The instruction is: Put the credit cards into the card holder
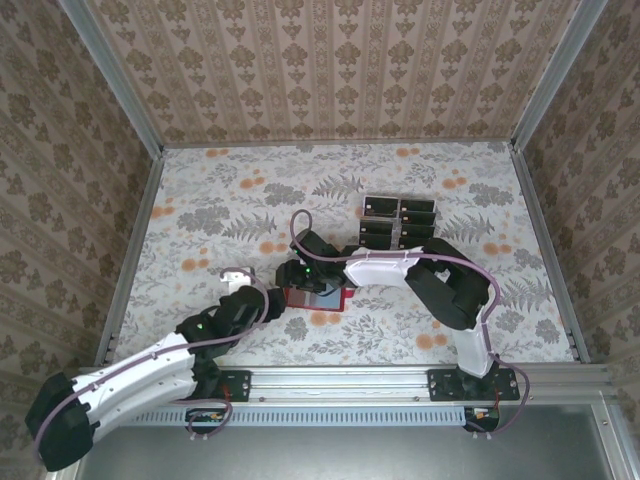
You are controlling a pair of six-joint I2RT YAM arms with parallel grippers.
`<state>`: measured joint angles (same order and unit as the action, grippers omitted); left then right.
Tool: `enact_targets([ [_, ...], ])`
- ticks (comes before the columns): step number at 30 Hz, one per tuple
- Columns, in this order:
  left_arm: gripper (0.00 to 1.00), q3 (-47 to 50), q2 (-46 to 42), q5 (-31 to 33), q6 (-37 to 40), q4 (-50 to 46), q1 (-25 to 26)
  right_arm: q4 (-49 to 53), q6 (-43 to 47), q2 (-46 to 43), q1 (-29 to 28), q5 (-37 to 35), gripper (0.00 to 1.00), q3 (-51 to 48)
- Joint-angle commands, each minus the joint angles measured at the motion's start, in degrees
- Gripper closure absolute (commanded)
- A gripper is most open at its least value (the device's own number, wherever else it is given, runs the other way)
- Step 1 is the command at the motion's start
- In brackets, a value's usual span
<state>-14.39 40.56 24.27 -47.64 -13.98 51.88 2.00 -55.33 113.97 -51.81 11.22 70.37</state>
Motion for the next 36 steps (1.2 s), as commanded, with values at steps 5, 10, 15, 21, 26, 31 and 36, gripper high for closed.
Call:
enact_targets([
  [5, 0.05, -2.8, 3.8, -1.1, 0.5, 0.9, -1.1, 3.8, 4.0, -7.5, -0.3, 0.0, 0.4, -0.3],
  [10, 0.03, -4.7, 5.7, -1.2, 1.6, -0.3, -2.0, 5.7, 4.9, -11.8, -0.4, -2.3, 0.4, -4.6],
  [15, 0.0, -7.0, 6.9, -1.5, 3.8, -1.9, -4.3, 3.8, 4.0, -11.3, -0.3, -2.1, 0.4, -8.8],
  [21, 0.0, -9.9, 10.0, -5.4, 6.4, -2.9, -8.6, 2.3, 4.0, -9.2, -0.4, -1.8, 0.4, -10.8],
  [26, 0.0, -11.9, 13.4, -7.1, 7.7, -1.9, -9.0, 3.8, 5.2, -9.6, -0.3, -3.7, 0.4, -13.0],
  [31, 0.0, -13.0, 16.3, -9.0, 8.0, -0.3, -9.0, 4.9, 6.2, -11.3, 0.4, -4.7, 0.4, -15.6],
  [36, 0.0, -13.4, 17.6, -10.2, 8.2, 0.7, -8.9, 5.3, 7.5, -13.0, 1.2, -4.1, 0.4, -16.6],
])
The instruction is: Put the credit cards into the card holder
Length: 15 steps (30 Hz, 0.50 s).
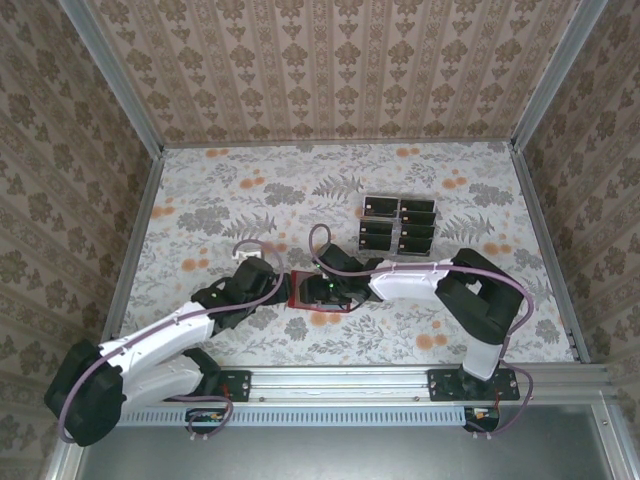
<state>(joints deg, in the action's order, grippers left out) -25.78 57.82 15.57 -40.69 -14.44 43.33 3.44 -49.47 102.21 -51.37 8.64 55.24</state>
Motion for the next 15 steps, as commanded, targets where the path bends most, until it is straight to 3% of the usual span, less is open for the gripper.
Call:
enact_targets([
  [1, 0.0, -2.0, 0.4, -1.7, 1.3, 1.3, -0.3, 3.7, 2.2, -1.8, 0.9, -1.0, 0.4, -1.4],
  [9, 0.0, -2.7, 0.6, -2.0, 2.2, 1.0, -0.3, 10.0, 10.1, -10.5, 3.9, 1.4, 0.4, 4.2],
  [12, 0.0, -3.2, 0.5, -1.5, 3.0, 0.9, -0.3, 16.9, 16.6, -14.4, 7.0, -2.7, 0.4, 7.4],
  [15, 0.0, -3.7, 0.9, -0.6, 3.7, 0.9, -0.3, 24.2, 25.9, -15.7, 9.5, -11.5, 0.39, 11.2],
])
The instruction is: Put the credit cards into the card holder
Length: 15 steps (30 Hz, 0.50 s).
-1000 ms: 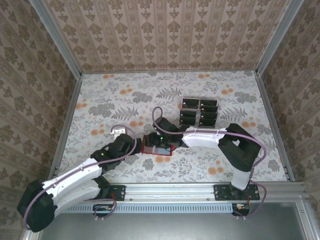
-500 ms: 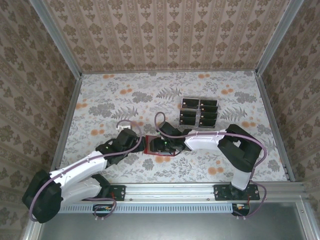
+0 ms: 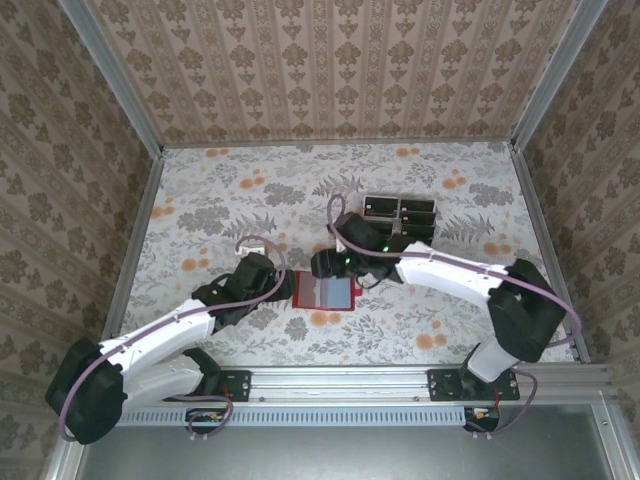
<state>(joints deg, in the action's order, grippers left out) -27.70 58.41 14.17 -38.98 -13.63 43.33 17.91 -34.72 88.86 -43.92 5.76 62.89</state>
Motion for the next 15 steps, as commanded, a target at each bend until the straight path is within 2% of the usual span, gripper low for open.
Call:
enact_targets([
  [1, 0.0, -2.1, 0.5, 1.2, 2.2, 0.1, -0.3, 11.4, 15.0, -2.1, 2.9, -11.8, 0.38, 4.7],
  [5, 0.0, -3.0, 2.1, 2.4, 2.9, 1.1, -0.3, 16.7, 29.5, 1.7, 6.0, -20.5, 0.37, 9.3],
  [8, 0.0, -3.3, 3.0, 3.5, 2.3, 2.0, -0.3, 19.9, 39.0, 5.1, 7.0, -24.1, 0.37, 12.9],
  [11, 0.0, -3.8, 4.0, 3.8, 1.8, 2.4, -0.3, 24.4, 45.9, 9.2, 7.3, -24.8, 0.39, 17.7],
  [15, 0.0, -5.0, 5.8, 2.6, 1.7, 1.6, -0.3, 26.8, 50.1, 13.4, 7.3, -26.2, 0.39, 20.9],
])
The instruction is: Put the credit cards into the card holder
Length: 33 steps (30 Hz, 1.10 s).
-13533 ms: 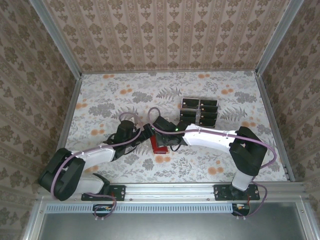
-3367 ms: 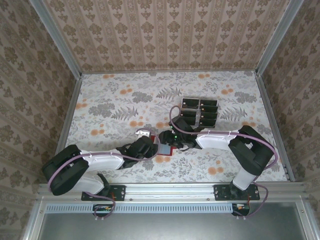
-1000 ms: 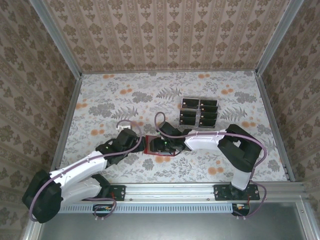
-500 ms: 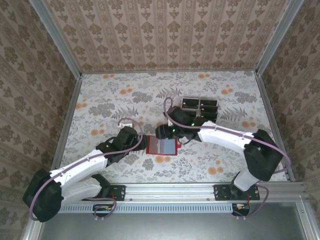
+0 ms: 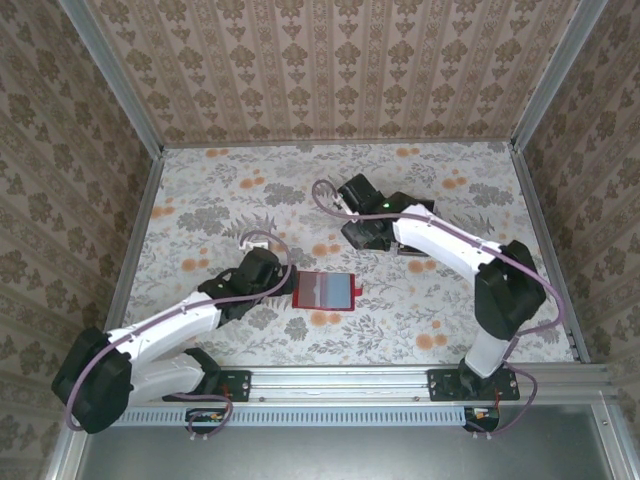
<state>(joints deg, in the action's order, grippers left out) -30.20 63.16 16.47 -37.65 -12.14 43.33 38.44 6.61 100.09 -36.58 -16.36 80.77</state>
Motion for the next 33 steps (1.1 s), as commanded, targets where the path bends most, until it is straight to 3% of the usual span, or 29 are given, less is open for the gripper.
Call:
enact_targets([
  [1, 0.0, -2.7, 1.4, 0.2, 0.3, -0.1, -0.3, 6.6, 9.3, 2.9, 0.0, -4.5, 0.39, 3.5],
  [12, 0.0, -2.8, 2.0, 0.5, 0.8, -0.3, -0.3, 7.4, 10.4, 7.7, -0.1, -3.7, 0.46, 3.9],
  [33, 0.0, -0.8, 0.9, 2.3, -0.7, 2.4, -0.3, 6.0, 13.3, 14.1, 0.6, -9.8, 0.52, 4.5],
])
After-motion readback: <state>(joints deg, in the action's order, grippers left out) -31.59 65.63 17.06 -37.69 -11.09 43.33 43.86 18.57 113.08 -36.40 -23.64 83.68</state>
